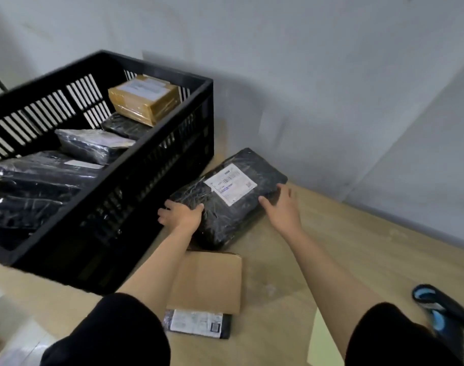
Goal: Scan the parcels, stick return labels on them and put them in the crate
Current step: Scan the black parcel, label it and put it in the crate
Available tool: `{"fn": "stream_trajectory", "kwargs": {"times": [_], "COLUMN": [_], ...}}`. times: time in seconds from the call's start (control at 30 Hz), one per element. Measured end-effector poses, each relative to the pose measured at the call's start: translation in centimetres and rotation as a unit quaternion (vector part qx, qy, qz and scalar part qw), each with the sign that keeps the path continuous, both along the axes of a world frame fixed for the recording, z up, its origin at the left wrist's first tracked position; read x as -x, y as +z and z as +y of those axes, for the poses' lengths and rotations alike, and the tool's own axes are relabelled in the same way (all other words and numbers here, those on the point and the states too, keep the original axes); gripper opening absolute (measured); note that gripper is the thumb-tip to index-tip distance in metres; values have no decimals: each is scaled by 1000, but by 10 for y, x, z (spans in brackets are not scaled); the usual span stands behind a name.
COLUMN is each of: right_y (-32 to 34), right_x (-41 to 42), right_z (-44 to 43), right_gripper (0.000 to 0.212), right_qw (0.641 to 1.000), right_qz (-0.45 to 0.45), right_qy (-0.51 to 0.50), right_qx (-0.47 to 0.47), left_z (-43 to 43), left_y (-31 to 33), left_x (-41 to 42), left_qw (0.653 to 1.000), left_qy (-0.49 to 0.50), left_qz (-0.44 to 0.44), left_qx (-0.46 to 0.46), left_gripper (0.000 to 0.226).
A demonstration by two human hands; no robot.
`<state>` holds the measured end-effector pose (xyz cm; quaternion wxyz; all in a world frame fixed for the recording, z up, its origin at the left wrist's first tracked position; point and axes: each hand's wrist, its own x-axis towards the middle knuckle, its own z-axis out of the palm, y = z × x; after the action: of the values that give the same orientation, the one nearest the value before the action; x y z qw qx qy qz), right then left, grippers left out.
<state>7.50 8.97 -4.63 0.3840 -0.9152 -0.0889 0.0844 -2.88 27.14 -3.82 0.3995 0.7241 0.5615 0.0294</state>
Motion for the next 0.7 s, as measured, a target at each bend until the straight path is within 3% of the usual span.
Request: {"fn": "stream_trajectory", "kwargs": {"times": [0.1, 0.23, 0.4, 0.6, 0.7], "right_y": [-13, -26, -29, -40, -39], "right_x": [-34, -67, -62, -1, 14], "right_z": [14, 14, -28, -113, -145], "right_gripper": [78, 95, 92, 87, 84], "right_qw": [999, 997, 988, 940, 936], "right_qz": [-5, 48, 41, -30, -22], "right_qy": [-33, -48, -142, -338, -350], "right_qx": [6, -25, -54, -35, -27], "left_z": [5, 2, -14, -76, -102], "left_y": [-18, -33, -38, -37, -38], "left_x": [-14, -29, -53, -77, -77], "left_qw": [996, 993, 985, 950, 948], "left_qy": [49, 39, -43, -186, -229], "left_qz": [-46, -94, -155, -213, -194], "left_qx": [63, 56, 59, 129, 106], "left_gripper": [105, 110, 111, 96, 87]}}
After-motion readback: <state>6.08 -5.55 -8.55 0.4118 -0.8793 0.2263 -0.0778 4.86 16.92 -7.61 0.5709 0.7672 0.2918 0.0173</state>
